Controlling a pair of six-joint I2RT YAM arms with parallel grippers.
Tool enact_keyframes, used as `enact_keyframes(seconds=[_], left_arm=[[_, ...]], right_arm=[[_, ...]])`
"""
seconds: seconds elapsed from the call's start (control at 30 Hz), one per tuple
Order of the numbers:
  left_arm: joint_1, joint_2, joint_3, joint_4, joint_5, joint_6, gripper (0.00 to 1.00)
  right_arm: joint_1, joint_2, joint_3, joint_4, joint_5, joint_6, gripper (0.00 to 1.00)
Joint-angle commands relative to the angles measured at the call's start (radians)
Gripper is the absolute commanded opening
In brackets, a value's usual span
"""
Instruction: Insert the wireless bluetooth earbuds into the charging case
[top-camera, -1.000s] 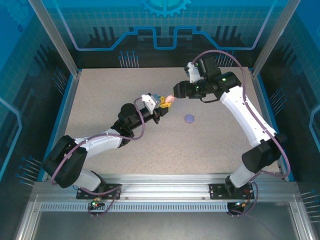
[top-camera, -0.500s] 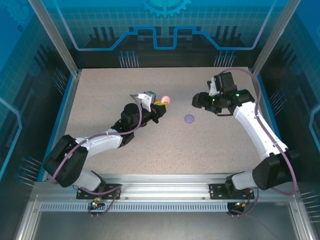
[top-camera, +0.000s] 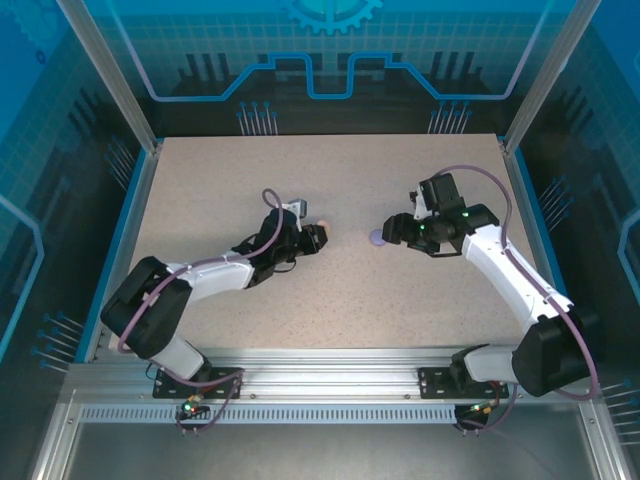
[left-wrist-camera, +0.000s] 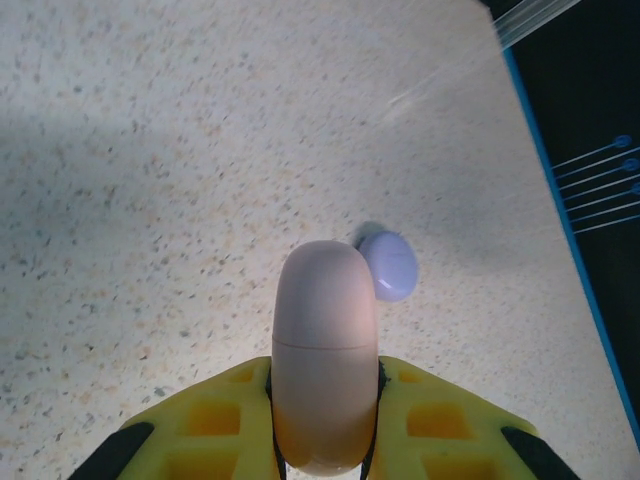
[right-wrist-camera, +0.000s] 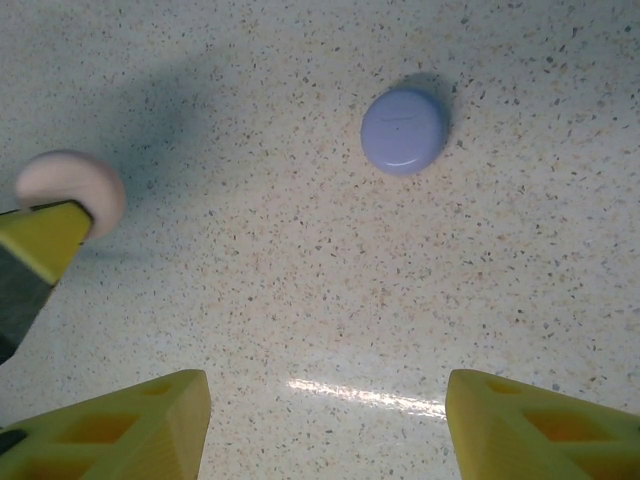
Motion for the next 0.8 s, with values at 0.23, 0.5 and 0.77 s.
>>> enact_keyframes(seconds=[0.23, 0.5, 0.77], left_arm=[[0.032, 0.215, 0.179, -0.092, 0.105, -0.069, 0.00], [0.056, 0.325, 0.275, -0.208, 0.150, -0.037, 0.00], [0.086, 0.363, 0.313, -0.295, 0.187, -0.015, 0.15]], right_arm=[[0.026, -0.042, -0.014, -0.003, 0.059, -0.004, 0.64], [0.029, -0.043, -0.004, -0.011, 0.083, -0.005, 0.64], [0.029, -0.046, 0.010, -0.027, 0.098, -0.016, 0.64]])
